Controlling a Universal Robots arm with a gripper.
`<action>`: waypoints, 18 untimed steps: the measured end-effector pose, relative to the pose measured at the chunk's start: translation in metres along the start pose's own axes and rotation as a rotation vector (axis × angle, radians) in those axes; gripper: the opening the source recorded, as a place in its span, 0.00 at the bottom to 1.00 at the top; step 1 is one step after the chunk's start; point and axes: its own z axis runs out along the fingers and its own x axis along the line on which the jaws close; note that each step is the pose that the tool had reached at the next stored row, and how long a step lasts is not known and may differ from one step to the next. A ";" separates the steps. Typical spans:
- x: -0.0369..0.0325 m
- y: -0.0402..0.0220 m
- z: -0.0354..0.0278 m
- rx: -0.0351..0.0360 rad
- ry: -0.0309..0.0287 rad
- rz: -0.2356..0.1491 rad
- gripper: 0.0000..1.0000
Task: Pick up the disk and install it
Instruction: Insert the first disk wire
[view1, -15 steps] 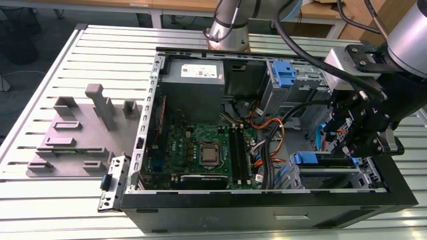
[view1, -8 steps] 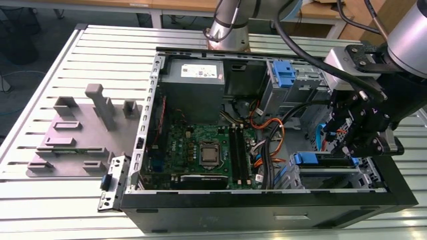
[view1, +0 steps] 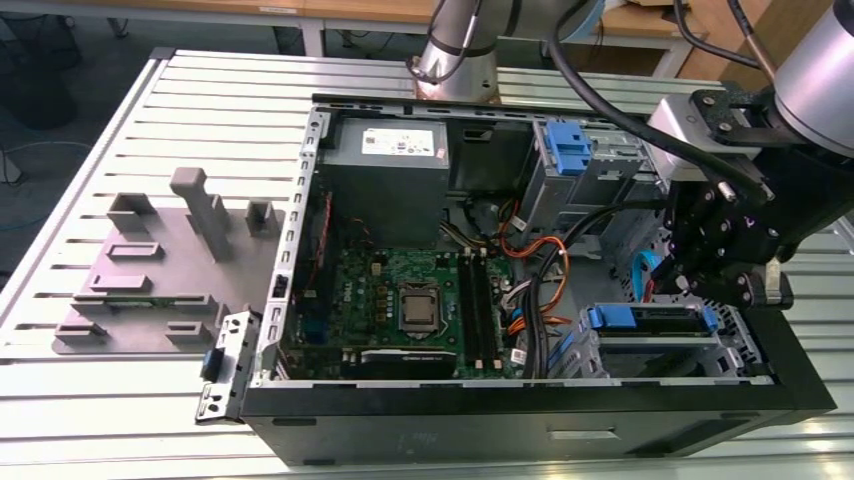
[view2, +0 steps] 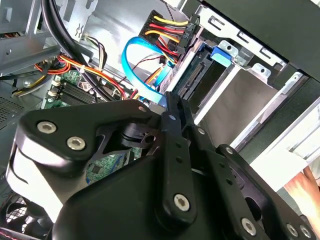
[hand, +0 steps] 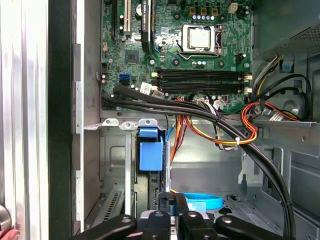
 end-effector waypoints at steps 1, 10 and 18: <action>0.0000 0.0000 0.0000 0.0000 0.0000 0.000 0.16; 0.0006 0.0000 0.0003 0.0000 -0.0003 0.000 0.16; 0.0009 -0.0009 0.0013 0.0000 -0.0001 0.000 0.16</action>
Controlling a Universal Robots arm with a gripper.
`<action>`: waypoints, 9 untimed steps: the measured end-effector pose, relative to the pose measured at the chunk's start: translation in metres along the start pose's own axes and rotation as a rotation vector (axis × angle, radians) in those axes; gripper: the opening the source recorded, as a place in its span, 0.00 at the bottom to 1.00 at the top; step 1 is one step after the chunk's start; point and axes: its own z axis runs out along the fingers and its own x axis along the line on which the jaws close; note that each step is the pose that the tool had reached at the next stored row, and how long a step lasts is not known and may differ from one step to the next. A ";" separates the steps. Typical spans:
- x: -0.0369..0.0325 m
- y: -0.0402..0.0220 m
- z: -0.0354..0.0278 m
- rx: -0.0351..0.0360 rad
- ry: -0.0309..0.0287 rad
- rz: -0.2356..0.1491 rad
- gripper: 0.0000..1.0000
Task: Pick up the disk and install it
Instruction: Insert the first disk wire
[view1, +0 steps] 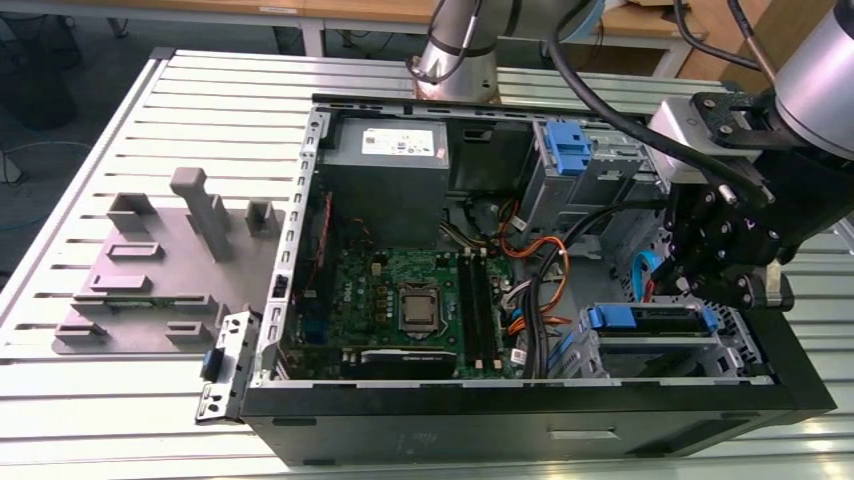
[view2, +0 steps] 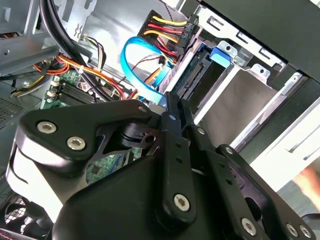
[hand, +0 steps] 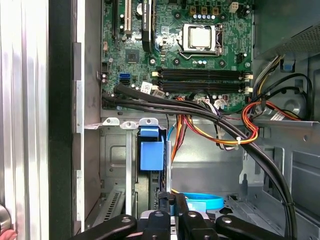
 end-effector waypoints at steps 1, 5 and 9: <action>0.0000 -0.0004 0.0006 0.0000 0.0000 0.000 0.16; 0.0002 -0.0020 0.0029 0.0000 0.0002 0.000 0.16; 0.0013 -0.0029 0.0037 -0.0001 0.0001 0.000 0.16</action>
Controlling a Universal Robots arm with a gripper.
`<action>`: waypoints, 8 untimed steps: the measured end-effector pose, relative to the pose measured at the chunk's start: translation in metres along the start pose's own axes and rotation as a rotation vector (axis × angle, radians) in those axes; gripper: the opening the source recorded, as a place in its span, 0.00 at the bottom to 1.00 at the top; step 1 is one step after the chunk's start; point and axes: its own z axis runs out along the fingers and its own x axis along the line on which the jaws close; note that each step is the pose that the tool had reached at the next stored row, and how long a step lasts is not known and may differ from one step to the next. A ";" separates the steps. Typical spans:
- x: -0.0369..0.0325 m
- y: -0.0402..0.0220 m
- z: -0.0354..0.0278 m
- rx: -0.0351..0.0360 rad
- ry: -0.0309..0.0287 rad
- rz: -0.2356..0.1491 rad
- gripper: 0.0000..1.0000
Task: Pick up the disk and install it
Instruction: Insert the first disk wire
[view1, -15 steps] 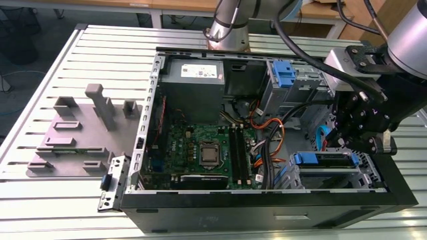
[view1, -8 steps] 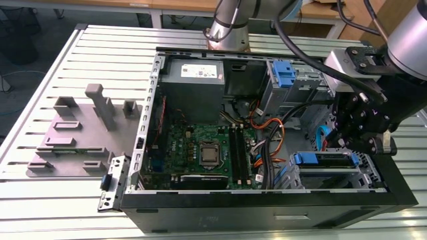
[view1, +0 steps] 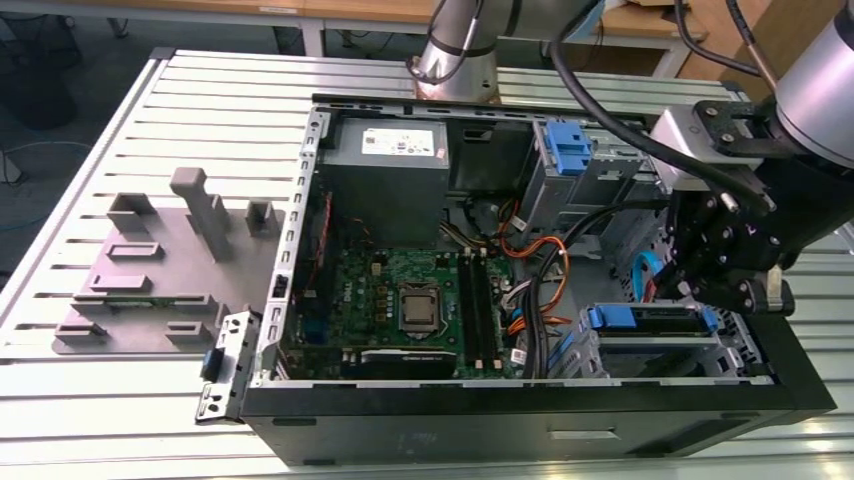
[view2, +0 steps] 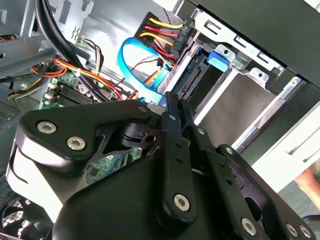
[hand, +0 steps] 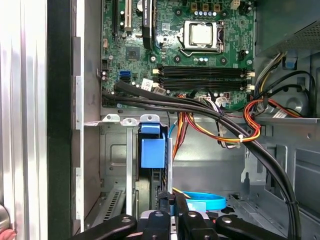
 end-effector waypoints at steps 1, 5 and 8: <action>0.0003 -0.0001 0.0003 0.0000 0.0000 0.000 0.16; 0.0022 -0.0004 0.0020 0.0000 0.0001 0.000 0.16; 0.0030 -0.0005 0.0031 0.0000 0.0000 0.000 0.16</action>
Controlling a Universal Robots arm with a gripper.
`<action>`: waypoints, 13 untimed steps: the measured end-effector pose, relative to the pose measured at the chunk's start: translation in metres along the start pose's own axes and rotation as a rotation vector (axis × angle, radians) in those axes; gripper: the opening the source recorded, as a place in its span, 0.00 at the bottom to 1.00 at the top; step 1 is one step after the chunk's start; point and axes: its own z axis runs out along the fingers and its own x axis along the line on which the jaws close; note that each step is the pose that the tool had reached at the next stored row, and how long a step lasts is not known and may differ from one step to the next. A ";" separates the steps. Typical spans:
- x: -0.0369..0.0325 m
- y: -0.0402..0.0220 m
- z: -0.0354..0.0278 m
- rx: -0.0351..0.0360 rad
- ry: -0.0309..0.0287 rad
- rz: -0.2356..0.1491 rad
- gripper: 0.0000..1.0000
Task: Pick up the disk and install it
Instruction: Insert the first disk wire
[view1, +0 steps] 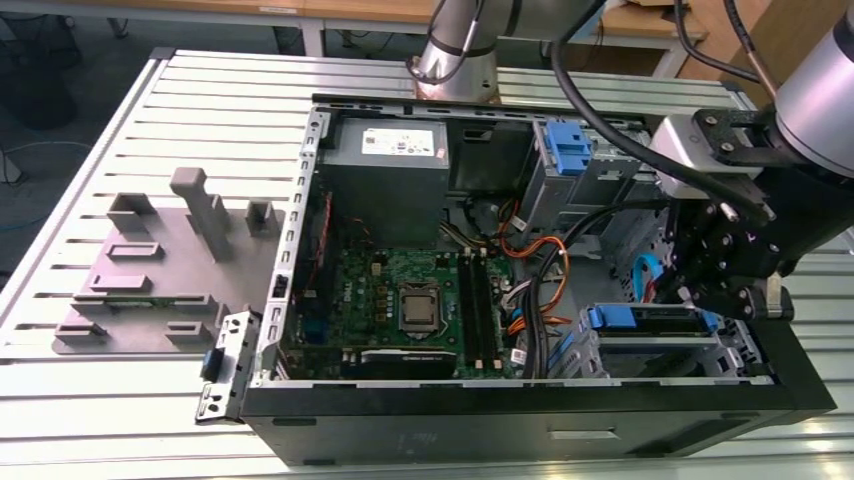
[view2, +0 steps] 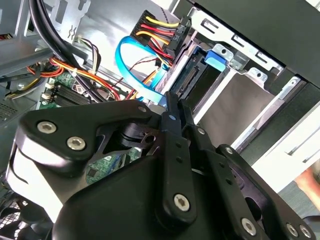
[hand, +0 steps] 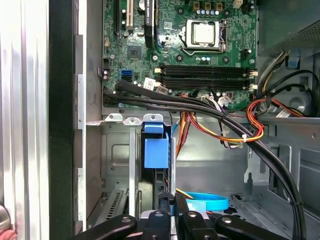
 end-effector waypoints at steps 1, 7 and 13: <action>0.0002 0.0000 0.0007 0.0000 -0.0001 0.000 0.16; 0.0007 -0.0001 0.0016 0.0000 -0.0001 0.000 0.16; 0.0022 -0.0006 0.0022 0.0001 0.0000 0.002 0.16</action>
